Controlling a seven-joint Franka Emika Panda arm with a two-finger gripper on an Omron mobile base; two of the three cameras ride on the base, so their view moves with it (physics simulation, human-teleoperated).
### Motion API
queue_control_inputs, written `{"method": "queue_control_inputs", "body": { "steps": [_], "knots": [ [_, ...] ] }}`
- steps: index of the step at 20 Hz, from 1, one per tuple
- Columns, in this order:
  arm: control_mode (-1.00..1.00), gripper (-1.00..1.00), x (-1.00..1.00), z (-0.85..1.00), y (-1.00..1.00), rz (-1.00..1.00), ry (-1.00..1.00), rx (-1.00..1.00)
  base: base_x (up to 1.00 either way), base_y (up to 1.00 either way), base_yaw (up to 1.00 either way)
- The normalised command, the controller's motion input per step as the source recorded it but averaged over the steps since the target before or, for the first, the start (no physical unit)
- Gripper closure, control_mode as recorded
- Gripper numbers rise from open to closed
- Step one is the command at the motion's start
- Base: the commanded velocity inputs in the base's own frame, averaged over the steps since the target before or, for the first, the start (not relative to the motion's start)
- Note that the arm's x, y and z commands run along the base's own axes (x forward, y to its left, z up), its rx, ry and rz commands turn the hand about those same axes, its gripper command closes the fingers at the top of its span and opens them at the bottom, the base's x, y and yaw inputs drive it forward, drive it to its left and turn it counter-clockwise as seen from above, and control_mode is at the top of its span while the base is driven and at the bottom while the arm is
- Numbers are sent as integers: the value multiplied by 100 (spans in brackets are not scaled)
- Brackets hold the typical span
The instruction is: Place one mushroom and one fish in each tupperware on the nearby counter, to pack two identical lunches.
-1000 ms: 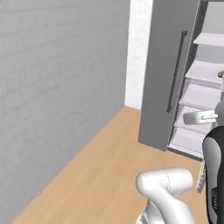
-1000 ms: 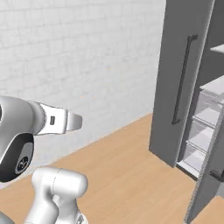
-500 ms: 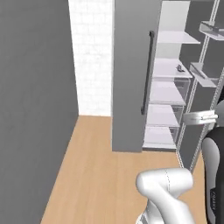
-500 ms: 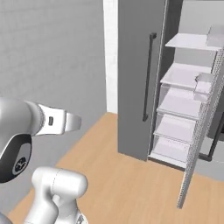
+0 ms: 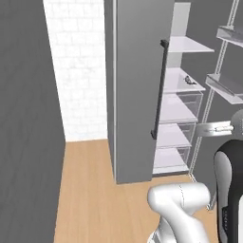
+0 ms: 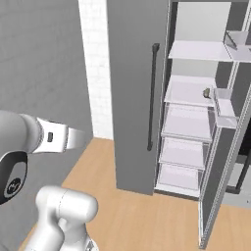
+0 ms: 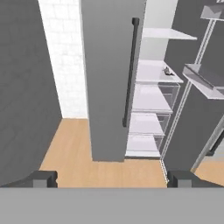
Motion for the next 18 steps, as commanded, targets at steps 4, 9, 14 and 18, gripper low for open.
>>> {"method": "queue_control_inputs", "body": {
  "steps": [4, 9, 14, 18],
  "knots": [
    [100, -100, 0, 0, 0, 0, 0, 0, 71, -34, -10],
    [100, -100, 0, 0, 0, 0, 0, 0, 68, -26, -5],
    [100, -100, 0, 0, 0, 0, 0, 0, 53, -49, -15],
    [100, -100, 0, 0, 0, 0, 0, 0, 31, -48, -34]
  ]
}}
